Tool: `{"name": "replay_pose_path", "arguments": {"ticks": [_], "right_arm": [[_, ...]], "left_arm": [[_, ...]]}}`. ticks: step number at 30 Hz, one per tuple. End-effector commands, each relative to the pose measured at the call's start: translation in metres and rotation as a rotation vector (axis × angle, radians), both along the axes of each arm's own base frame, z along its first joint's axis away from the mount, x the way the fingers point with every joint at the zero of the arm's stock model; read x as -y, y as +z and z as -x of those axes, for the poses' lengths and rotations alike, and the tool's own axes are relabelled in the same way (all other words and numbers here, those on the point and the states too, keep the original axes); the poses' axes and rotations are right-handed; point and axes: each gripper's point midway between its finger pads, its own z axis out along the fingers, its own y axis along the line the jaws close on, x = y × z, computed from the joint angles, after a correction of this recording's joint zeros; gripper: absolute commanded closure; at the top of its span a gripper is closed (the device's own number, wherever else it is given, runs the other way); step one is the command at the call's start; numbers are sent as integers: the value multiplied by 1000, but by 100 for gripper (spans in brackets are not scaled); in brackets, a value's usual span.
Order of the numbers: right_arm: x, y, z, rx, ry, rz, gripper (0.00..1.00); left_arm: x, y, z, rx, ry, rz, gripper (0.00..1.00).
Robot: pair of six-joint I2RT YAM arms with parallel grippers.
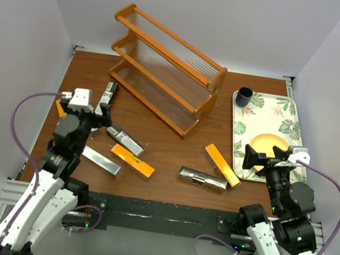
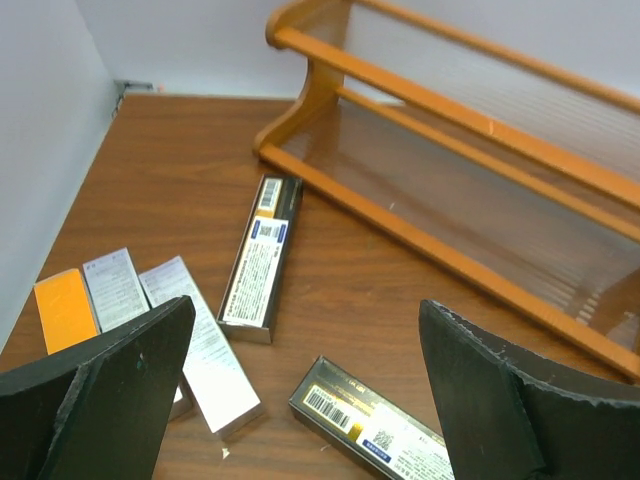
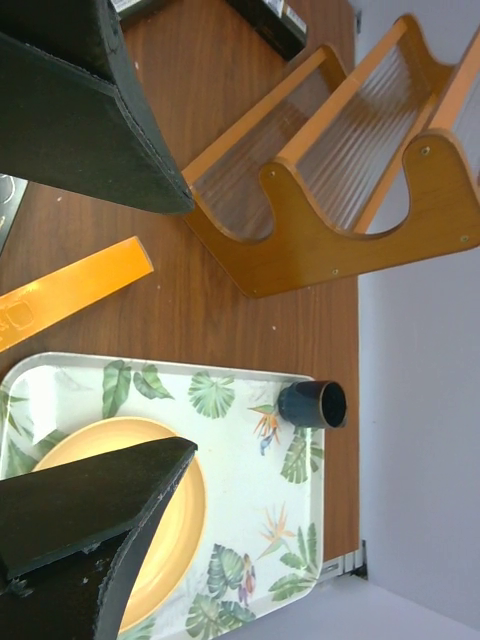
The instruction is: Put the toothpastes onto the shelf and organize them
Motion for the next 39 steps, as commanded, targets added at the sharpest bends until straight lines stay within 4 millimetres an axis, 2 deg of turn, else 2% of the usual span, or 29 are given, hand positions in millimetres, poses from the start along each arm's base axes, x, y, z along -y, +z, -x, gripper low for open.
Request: {"name": "replay_pose_path", "arguments": {"ticks": [1,3,4,6,7,8,10,12,13,14,15,19,23,24,26,27,30,34,37,39], "right_arm": [[-3,14,0,72,17,-11,1],[-7,13,1,74,40,-10,1],[-8,14,1,77,44,-11,1],[-8,15,3,84,52,-14,1],[-8,14,4,82,52,-15,1],[-8,15,4,86,51,-17,1],[-8,15,6,94,52,-20,1],[-7,15,6,95,50,-21,1],[-7,15,6,96,50,-22,1],[-8,15,6,95,53,-20,1],[-8,14,6,95,54,-21,1],[-7,15,7,102,52,-25,1],[-9,14,7,100,58,-24,1],[-9,15,7,102,60,-23,1],[-9,14,6,102,61,-25,1],[-9,14,6,103,60,-24,1],[-9,13,6,98,58,-22,1],[-8,13,5,98,53,-20,1],[-8,13,5,99,52,-18,1],[-8,13,5,102,50,-19,1]], "left_arm": [[2,-3,-25,-104,18,-58,1],[2,-3,-38,-131,22,-68,2],[-5,-16,-49,-185,44,-74,2],[-6,-20,-62,-215,-8,-31,5],[-28,-33,-73,-251,36,23,5],[-24,-38,-78,-262,-31,71,6],[-38,-53,-91,-291,-20,99,5],[-35,-60,-100,-311,-64,93,1],[-37,-74,-105,-346,-79,72,0],[-36,-74,-110,-350,-95,60,0],[-38,-89,-113,-395,-102,50,0],[-36,-100,-122,-438,-154,-2,0],[-43,-115,-130,-475,-141,-41,0],[-45,-127,-133,-509,-143,-48,0],[-49,-132,-141,-529,-134,-57,0],[-51,-144,-143,-560,-130,-61,0],[-56,-156,-152,-586,-112,-74,0],[-59,-175,-154,-627,-100,-71,4],[-61,-193,-146,-672,-86,-72,6],[-64,-196,-142,-664,-65,-78,7]]}}
